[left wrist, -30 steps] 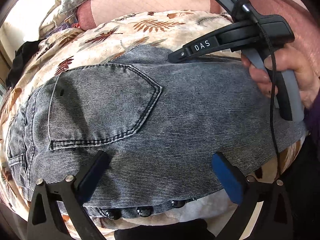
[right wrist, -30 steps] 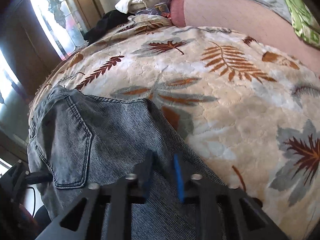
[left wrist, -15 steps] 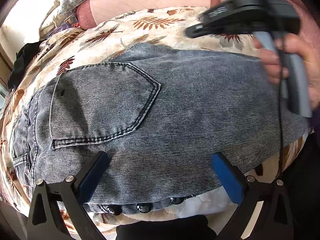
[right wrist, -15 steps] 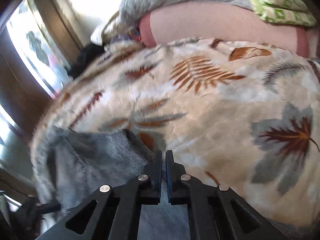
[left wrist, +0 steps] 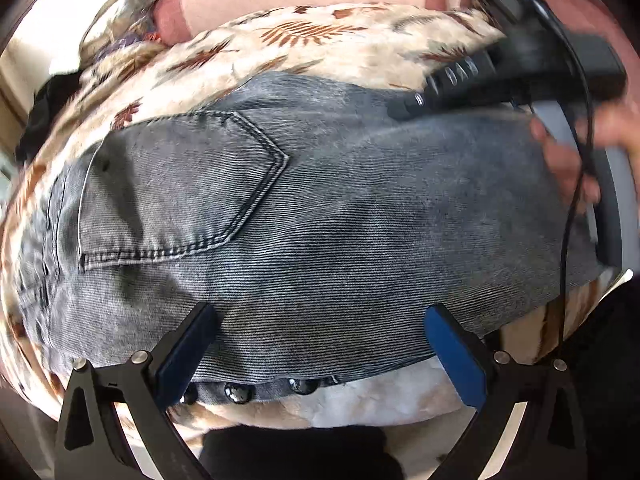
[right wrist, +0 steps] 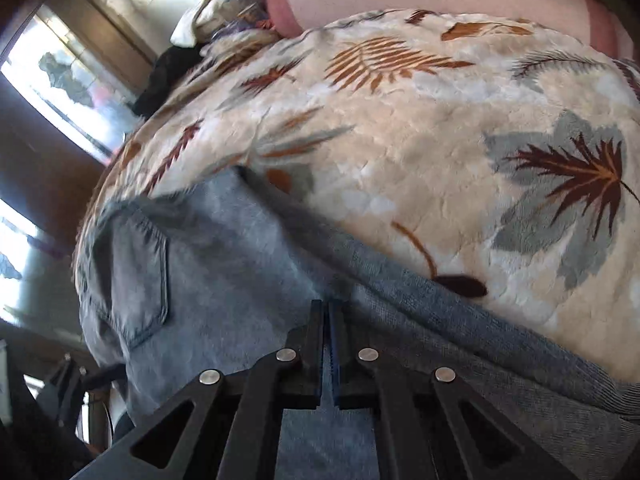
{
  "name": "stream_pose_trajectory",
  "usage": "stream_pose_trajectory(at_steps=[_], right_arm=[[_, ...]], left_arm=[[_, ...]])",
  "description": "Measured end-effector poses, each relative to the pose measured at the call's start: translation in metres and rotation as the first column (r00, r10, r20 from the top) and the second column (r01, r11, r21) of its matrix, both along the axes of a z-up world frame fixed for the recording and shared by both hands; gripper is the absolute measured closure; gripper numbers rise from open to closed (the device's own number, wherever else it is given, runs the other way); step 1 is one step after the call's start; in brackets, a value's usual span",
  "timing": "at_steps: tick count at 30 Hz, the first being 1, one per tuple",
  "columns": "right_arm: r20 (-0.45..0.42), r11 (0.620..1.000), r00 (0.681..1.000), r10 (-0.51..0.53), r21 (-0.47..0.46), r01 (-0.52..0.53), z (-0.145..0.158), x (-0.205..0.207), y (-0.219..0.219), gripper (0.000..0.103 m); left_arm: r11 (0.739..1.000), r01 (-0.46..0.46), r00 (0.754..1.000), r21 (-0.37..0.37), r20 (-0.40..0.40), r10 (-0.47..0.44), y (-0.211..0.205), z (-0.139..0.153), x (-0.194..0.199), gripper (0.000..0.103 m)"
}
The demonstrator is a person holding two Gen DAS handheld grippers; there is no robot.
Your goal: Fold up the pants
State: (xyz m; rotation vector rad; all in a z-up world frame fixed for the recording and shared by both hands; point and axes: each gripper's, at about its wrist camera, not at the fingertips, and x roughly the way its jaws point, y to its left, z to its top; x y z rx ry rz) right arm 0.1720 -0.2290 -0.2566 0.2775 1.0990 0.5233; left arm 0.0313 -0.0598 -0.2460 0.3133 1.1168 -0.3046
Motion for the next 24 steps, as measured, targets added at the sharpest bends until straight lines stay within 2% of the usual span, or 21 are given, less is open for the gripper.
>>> stream_pose_trajectory(at_steps=[5, 11, 12, 14, 15, 16, 19, 22, 24], right_arm=[[0.049, 0.995, 0.995, -0.090, -0.025, 0.092, 0.013, -0.008, -0.019, 0.098], [0.096, 0.973, 0.970, -0.225, 0.065, 0.220, 0.045, -0.058, -0.111, 0.096], [0.096, 0.963, 0.960, -0.263, 0.085, 0.255, 0.046, -0.069, -0.131, 0.091], [0.079, 0.919, 0.923, -0.377, 0.155, 0.363, 0.044, -0.100, -0.178, 0.068], [0.070, 0.895, 0.902, -0.426, 0.179, 0.409, 0.042, -0.113, -0.195, 0.046], [0.070, 0.869, 0.876, -0.477, 0.189, 0.458, 0.041, -0.127, -0.209, 0.039], [0.067, 0.797, 0.801, -0.595, 0.179, 0.577, 0.037, -0.164, -0.248, 0.039], [0.032, 0.769, 0.774, -0.632, 0.149, 0.622, 0.026, -0.169, -0.269, 0.039], [0.038, 0.779, 0.780, -0.625, 0.097, 0.620, 0.021, -0.163, -0.270, 0.039]], left_arm=[[1.000, -0.015, 1.000, -0.019, -0.022, 0.015, 0.003, 0.006, 0.000, 0.000], [0.994, -0.014, 1.000, -0.108, -0.024, 0.011, 0.003, 0.026, -0.015, 0.000], [0.993, 0.000, 1.000, -0.120, -0.010, -0.001, -0.001, 0.032, -0.018, 0.000], [0.991, 0.033, 0.999, -0.128, 0.027, -0.030, -0.010, 0.041, -0.024, 0.000], [0.991, 0.048, 0.998, -0.127, 0.039, -0.043, -0.014, 0.044, -0.026, 0.000], [0.991, 0.061, 0.997, -0.122, 0.049, -0.056, -0.018, 0.046, -0.029, 0.000], [0.990, 0.086, 0.996, -0.113, 0.043, -0.081, -0.030, 0.045, -0.037, 0.000], [0.989, 0.098, 0.995, -0.107, 0.028, -0.095, -0.036, 0.043, -0.040, 0.000], [0.991, 0.099, 0.995, -0.088, 0.031, -0.096, -0.041, 0.044, -0.042, 0.000]])
